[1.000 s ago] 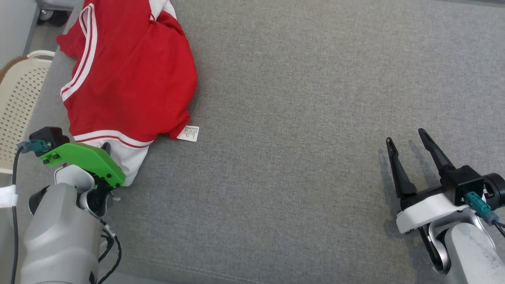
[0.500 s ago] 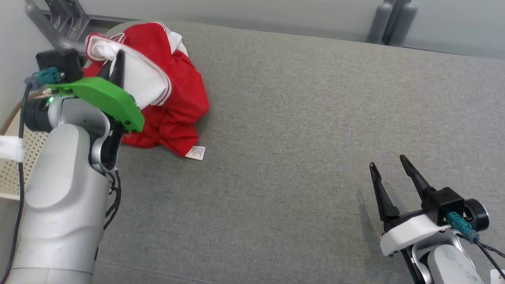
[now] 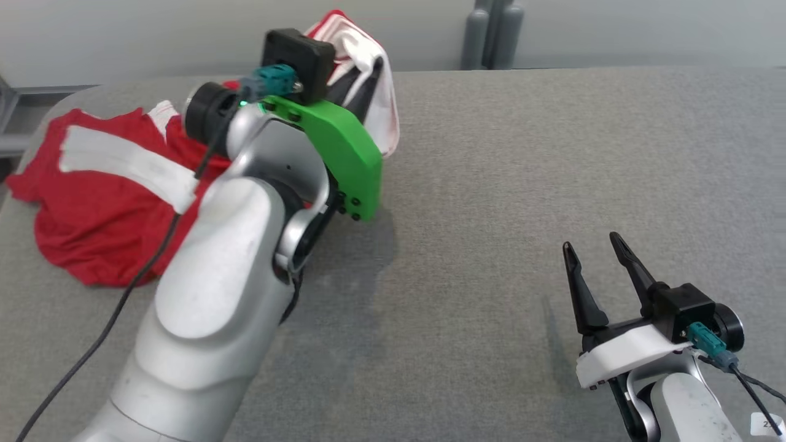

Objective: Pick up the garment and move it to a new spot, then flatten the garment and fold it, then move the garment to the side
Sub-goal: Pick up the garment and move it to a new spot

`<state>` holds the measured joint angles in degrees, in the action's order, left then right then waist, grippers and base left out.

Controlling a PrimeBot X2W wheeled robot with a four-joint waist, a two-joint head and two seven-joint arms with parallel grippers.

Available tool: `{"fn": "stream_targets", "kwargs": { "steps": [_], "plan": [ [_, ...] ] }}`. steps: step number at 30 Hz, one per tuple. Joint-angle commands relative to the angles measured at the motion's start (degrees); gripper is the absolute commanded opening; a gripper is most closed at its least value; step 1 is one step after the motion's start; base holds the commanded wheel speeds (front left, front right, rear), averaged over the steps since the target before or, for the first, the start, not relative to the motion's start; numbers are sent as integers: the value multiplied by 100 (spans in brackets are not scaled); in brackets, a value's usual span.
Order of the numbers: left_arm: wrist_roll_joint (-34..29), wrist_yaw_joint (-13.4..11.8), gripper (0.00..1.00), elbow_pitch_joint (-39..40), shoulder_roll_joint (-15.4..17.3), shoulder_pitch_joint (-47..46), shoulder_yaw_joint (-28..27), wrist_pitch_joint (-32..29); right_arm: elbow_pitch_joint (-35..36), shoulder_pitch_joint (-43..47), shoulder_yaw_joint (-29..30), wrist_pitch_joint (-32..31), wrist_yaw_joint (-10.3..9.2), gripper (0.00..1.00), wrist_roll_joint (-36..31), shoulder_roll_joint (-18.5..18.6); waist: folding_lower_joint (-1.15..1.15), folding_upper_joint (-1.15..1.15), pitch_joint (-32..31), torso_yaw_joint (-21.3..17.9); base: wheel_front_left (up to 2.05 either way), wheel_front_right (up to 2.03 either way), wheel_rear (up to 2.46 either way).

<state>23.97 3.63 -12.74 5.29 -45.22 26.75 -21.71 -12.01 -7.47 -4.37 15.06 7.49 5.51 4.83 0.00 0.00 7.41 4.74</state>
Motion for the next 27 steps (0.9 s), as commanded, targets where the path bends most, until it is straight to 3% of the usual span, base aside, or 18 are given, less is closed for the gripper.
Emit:
{"fn": "stream_targets", "kwargs": {
  "steps": [1,7,15,22,27],
  "plan": [
    [-36,49,0,-44,-83,105,252,-33,17,-73,42,20,0,100,43,-19,0,0,220,-837,0,0,0],
    [109,89,0,-426,-217,215,1120,66,43,-167,63,19,0,100,94,-125,0,0,455,-1697,0,0,0],
    [650,-246,0,-955,-234,-203,2002,587,-6,-196,-27,19,-1,100,303,-187,0,0,737,-2793,0,0,0],
    [1097,-453,0,-1158,-230,-683,2715,956,3,-86,6,19,-1,100,497,-193,0,0,827,-3212,0,0,0],
    [1593,-655,0,-1206,-224,-873,3291,1287,-10,-17,9,19,-1,100,545,-194,0,0,825,-3300,0,0,0]
  ]
}}
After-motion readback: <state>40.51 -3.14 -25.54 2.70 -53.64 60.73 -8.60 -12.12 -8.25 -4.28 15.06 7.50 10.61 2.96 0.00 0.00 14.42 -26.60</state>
